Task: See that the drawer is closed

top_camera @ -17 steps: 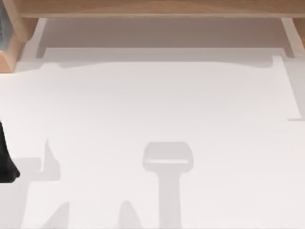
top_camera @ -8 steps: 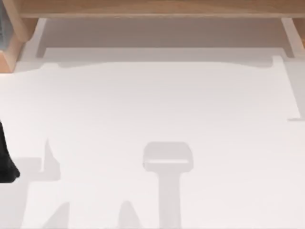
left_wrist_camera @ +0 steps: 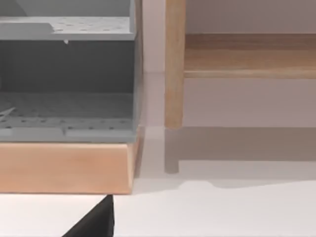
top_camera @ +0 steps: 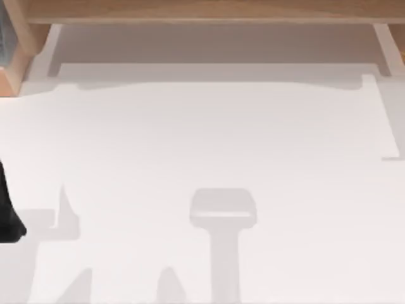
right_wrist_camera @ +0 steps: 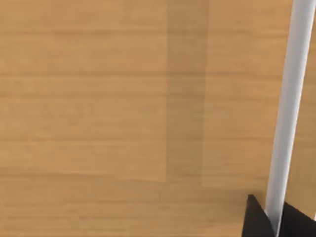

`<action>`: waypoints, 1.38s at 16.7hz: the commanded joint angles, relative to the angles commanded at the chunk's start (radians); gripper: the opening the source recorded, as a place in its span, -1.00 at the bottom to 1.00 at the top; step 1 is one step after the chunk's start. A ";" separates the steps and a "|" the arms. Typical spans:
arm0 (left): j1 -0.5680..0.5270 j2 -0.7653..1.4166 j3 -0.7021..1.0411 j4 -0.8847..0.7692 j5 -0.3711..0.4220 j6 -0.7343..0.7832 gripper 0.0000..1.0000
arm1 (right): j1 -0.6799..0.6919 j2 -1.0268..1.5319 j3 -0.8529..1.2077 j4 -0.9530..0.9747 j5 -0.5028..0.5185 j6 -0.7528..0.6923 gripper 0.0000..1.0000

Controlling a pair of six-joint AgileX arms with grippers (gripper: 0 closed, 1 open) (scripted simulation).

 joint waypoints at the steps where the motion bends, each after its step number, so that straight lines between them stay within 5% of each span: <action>1: 0.000 0.000 0.000 0.000 0.000 0.000 1.00 | 0.000 0.000 0.000 0.000 0.000 0.000 -1.00; 23: 0.000 0.000 0.000 0.000 0.000 0.000 1.00 | 0.151 0.142 0.342 -0.218 0.163 -0.003 -1.00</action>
